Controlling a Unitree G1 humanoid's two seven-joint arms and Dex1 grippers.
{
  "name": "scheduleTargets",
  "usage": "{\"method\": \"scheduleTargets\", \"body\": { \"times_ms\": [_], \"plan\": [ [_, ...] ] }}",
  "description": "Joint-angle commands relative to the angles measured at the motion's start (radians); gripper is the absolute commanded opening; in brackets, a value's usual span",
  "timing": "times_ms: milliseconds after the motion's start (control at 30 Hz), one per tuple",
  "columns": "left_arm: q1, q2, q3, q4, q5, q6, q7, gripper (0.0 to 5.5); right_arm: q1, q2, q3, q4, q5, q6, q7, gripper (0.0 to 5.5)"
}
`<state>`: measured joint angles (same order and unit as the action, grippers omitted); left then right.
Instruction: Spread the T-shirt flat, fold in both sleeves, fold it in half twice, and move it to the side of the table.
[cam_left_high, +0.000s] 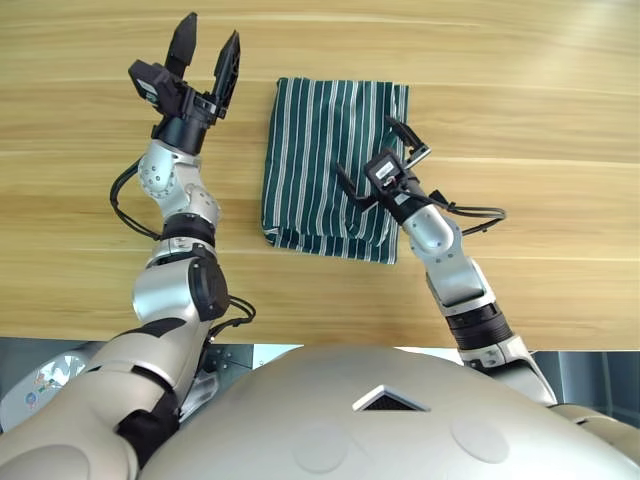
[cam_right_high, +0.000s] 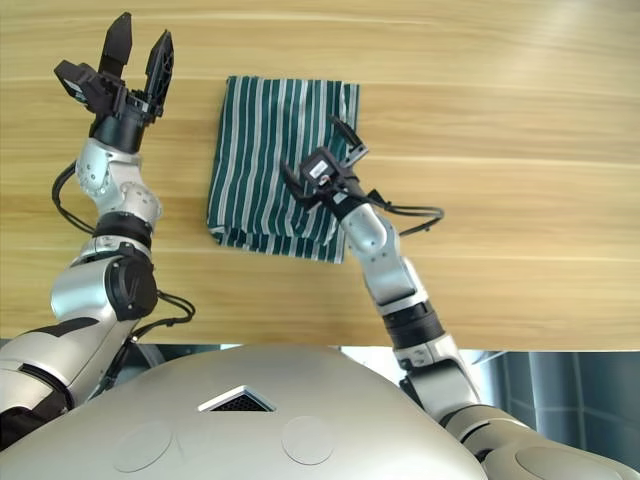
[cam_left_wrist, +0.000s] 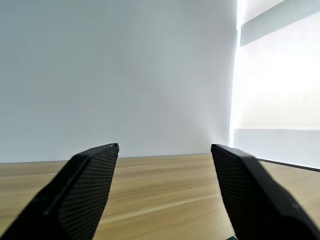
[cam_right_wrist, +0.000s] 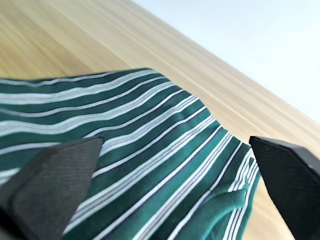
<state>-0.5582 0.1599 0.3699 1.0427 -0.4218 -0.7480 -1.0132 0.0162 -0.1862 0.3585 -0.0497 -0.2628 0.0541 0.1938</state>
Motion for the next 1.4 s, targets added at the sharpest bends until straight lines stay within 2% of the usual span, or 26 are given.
{"method": "scheduleTargets", "body": {
  "times_ms": [33, 133, 200, 333, 433, 600, 733, 967, 1133, 1400],
  "plan": [
    [0.014, 0.019, -0.032, -0.034, 0.040, -0.074, 0.002, 3.44, 0.000, -0.064, -0.029, -0.115, 0.026, -0.033, 0.072, 5.36],
    [0.061, 0.096, -0.098, -0.162, 0.088, -0.159, -0.071, 3.44, -0.071, -0.210, -0.175, -0.161, 0.073, -0.105, 0.146, 5.36],
    [0.136, 0.201, -0.167, -0.345, 0.089, -0.152, -0.178, 3.44, -0.100, -0.359, -0.295, -0.158, 0.127, -0.167, 0.239, 5.36],
    [0.360, 0.431, -0.251, -0.776, 0.082, -0.101, -0.279, 3.44, -0.088, -0.579, -0.445, -0.053, 0.198, -0.326, 0.385, 5.36],
    [0.478, 0.571, -0.291, -0.891, 0.158, -0.101, -0.326, 3.44, -0.016, -0.698, -0.469, 0.024, 0.204, -0.452, 0.491, 5.36],
    [0.556, 0.695, -0.392, -0.809, 0.398, -0.151, -0.316, 3.44, 0.213, -0.870, -0.414, 0.058, 0.232, -0.628, 0.721, 5.36],
    [0.529, 0.703, -0.452, -0.722, 0.575, -0.207, -0.213, 3.44, 0.249, -0.878, -0.325, 0.014, 0.254, -0.644, 0.815, 5.36],
    [0.438, 0.694, -0.549, -0.668, 0.762, -0.217, -0.042, 3.44, 0.167, -0.746, -0.158, 0.030, 0.147, -0.619, 0.799, 5.36],
    [0.420, 0.688, -0.605, -0.662, 0.808, -0.230, 0.054, 3.44, 0.085, -0.666, -0.094, 0.081, 0.055, -0.609, 0.729, 5.36],
    [0.432, 0.681, -0.717, -0.706, 0.793, -0.198, 0.085, 3.44, 0.007, -0.607, -0.022, 0.123, 0.001, -0.625, 0.670, 5.36]
  ]
}}
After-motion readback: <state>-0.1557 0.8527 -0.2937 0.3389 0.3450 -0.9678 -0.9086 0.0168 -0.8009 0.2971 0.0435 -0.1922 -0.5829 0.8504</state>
